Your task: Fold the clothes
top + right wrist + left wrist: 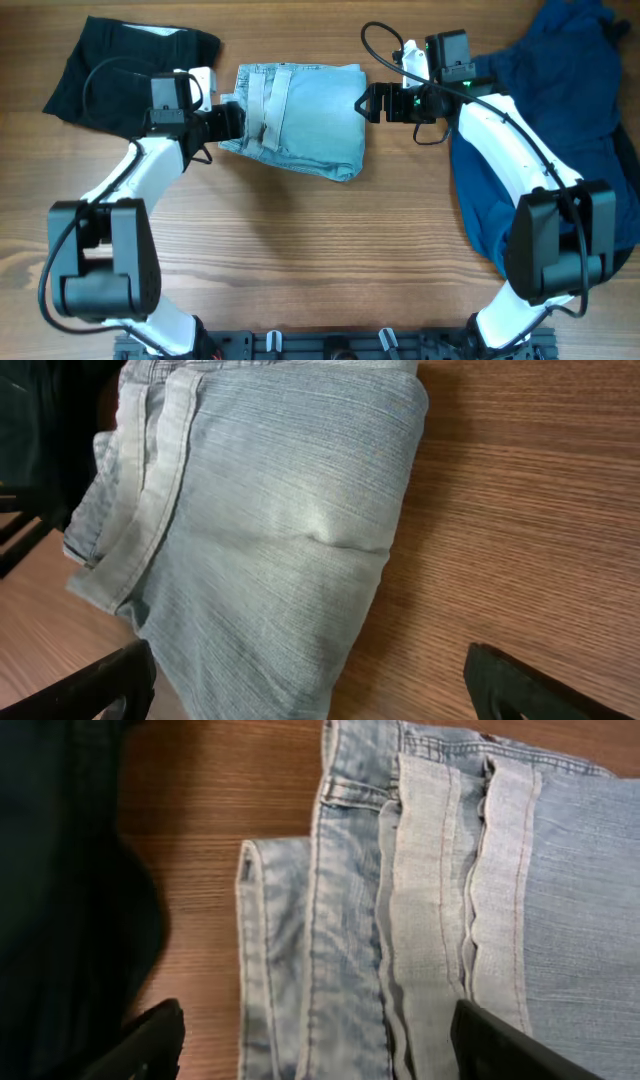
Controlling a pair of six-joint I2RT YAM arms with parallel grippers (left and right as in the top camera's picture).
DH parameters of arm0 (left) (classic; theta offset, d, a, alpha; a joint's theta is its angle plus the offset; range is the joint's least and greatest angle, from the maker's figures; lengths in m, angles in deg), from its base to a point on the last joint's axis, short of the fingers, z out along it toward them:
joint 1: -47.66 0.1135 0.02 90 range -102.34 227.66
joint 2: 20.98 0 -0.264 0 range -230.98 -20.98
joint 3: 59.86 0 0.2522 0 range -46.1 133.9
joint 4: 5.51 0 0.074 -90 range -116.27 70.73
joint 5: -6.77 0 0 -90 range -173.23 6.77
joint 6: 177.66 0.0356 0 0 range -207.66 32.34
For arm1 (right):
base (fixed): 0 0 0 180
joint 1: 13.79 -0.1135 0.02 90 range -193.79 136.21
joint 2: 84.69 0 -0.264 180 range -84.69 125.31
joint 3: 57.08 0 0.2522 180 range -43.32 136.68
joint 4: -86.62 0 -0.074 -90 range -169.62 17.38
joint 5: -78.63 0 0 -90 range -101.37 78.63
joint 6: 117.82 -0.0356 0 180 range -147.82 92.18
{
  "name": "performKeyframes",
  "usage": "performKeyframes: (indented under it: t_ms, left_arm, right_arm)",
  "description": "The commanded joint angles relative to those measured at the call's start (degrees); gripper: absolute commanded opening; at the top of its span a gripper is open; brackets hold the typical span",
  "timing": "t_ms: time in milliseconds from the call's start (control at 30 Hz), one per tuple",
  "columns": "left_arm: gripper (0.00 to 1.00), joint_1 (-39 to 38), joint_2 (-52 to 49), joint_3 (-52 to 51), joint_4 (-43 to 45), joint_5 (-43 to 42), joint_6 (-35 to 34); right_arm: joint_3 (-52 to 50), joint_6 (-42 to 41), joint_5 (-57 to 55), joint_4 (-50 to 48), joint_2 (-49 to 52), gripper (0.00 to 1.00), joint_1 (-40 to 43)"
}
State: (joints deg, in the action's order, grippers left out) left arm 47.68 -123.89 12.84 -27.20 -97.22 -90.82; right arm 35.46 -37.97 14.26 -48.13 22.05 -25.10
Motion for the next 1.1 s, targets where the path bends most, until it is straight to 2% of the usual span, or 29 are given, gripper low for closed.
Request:
performKeyframes:
  t_ms: [0,133,267,367,500,533,600,633,700,767,900,1067]
  left_arm:
    - [0.88,0.0,-4.1,0.0,2.0,-6.5,2.8]
    - [0.92,0.0,-7.6,0.0,4.4,-8.6,2.8]
    - [0.91,-0.1,-8.0,0.0,8.5,-18.3,2.7]
    - [0.82,-0.5,-8.2,0.0,8.1,-21.6,2.8]
    - [0.71,-1.7,-10.9,0.0,7.6,-21.6,2.8]
    - [0.66,-2.2,-11.9,0.0,7.9,-21.6,2.8]
    - [0.46,-3.3,-12.9,0.0,8.8,-21.6,2.8]
    - [0.4,-4.0,-13.1,0.0,9.2,-21.6,2.8]
    - [0.39,-4.6,-13.1,0.0,9.7,-21.6,2.7]
    - [0.31,-4.7,-13.1,0.0,10.9,-21.6,0.5]
    - [0.04,-4.7,-13.1,0.0,12.0,-23.7,-2.1]
    - [0.04,-3.9,-12.9,0.0,15.5,-23.6,-11.1]
  right_arm:
    - [-0.2,1.0,-0.2,-0.3,1.1,1.0,-0.1]
    - [-0.2,1.0,-0.2,-0.4,1.0,1.0,-0.1]
    - [-0.1,1.0,-0.2,-0.5,1.0,1.0,-0.1]
    - [-0.1,1.0,-0.2,-0.5,1.0,1.0,-0.1]
    - [-0.1,1.0,1.4,-0.5,1.0,1.0,-0.1]
    - [-0.1,1.0,1.4,-0.3,1.0,1.0,-0.1]
    - [-0.1,1.0,1.3,-0.3,1.0,1.0,-0.1]
    - [-0.1,1.0,1.3,-0.3,1.0,1.0,-0.1]
    - [-0.1,0.9,1.1,-0.5,1.0,1.0,-0.1]
    - [-0.1,1.0,1.1,-0.6,1.0,1.0,-0.1]
    - [-0.1,1.0,0.2,-0.6,1.0,1.0,-0.1]
    - [-0.1,0.9,-0.5,-0.3,1.0,1.0,-0.1]
